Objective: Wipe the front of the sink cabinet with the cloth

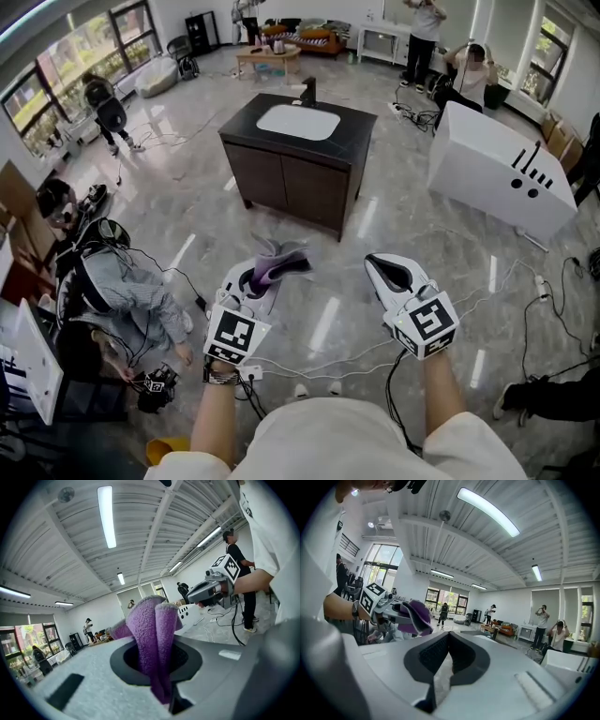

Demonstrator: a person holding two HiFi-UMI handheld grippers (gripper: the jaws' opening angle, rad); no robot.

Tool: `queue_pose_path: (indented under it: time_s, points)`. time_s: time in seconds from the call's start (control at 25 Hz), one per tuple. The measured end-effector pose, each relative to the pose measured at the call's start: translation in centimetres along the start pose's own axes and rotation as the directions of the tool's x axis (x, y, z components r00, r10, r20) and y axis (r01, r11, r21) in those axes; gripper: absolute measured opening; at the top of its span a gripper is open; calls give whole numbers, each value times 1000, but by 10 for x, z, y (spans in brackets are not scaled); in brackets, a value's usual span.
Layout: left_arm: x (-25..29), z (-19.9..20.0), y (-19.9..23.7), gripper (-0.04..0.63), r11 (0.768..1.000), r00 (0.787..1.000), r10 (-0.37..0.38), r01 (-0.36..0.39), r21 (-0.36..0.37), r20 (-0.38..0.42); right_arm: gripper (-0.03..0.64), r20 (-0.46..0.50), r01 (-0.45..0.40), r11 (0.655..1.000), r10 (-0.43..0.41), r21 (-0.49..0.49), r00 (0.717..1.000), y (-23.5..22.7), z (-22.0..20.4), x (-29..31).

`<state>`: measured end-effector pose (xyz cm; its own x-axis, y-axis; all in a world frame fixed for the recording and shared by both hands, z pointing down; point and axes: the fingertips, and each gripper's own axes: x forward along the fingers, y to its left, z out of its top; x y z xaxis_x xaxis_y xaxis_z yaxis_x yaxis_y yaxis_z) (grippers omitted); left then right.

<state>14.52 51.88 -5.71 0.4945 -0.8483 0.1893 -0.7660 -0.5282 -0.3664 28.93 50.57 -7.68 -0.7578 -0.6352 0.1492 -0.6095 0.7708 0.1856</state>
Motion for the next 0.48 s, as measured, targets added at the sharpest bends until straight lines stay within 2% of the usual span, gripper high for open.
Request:
queue_pose_path:
  time_s: [0.24, 0.48]
  points:
    - [7, -2, 4, 41, 999, 1000, 5, -5, -41, -1, 8, -25, -21, 1000, 21, 9, 999, -7, -8, 1]
    - [24, -3, -1, 41, 997, 1000, 16, -18, -72, -17, 8, 3, -12, 1000, 12, 9, 1000, -30, -11, -9]
